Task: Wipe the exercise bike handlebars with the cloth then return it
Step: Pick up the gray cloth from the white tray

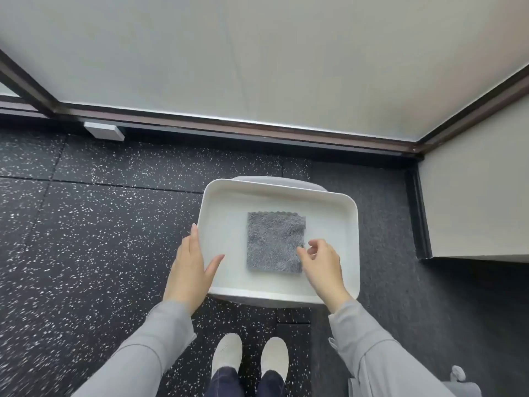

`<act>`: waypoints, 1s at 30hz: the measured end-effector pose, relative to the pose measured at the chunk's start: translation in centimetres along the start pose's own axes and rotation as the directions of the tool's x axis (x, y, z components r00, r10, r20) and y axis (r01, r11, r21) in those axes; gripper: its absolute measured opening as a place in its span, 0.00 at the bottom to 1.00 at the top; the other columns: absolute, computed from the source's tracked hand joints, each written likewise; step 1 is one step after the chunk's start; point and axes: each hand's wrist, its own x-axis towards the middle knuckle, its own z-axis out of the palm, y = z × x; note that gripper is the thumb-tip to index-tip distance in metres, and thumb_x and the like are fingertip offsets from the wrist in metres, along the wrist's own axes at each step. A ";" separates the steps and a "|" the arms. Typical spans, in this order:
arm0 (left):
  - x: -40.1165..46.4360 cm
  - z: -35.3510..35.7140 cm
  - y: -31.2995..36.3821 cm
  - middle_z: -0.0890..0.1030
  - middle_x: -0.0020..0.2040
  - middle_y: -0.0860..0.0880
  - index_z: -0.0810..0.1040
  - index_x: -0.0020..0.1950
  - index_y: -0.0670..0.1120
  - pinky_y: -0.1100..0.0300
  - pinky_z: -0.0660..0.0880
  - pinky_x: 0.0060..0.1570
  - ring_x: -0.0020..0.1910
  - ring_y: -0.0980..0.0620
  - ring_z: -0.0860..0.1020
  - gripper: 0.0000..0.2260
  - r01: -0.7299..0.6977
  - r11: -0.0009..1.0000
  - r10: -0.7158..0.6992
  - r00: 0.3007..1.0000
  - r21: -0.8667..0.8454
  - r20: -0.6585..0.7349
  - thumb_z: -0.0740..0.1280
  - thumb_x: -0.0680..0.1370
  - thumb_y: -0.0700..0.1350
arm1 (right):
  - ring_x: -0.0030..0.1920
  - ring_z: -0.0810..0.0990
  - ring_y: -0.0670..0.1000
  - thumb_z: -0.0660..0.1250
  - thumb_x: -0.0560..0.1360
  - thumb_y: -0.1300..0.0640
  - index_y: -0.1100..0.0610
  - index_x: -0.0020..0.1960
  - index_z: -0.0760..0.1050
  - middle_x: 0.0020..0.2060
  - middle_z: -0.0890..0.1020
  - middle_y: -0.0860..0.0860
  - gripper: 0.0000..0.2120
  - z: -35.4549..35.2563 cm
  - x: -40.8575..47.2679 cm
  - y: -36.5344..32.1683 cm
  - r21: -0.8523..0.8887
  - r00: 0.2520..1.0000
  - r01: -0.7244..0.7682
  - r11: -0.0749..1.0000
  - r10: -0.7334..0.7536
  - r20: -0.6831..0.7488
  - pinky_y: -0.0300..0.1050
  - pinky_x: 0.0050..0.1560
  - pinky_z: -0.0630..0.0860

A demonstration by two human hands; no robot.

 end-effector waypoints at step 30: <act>-2.0 -5.5 7.4 0.73 0.64 0.46 0.69 0.67 0.45 0.49 0.67 0.64 0.63 0.48 0.70 0.17 -0.103 0.967 0.066 0.985 -0.232 -0.162 0.59 0.80 0.49 | 0.52 0.81 0.53 0.65 0.75 0.65 0.59 0.58 0.77 0.50 0.83 0.54 0.12 -5.5 -6.2 -10.1 0.545 0.975 0.220 0.809 -0.173 -0.137 0.53 0.58 0.77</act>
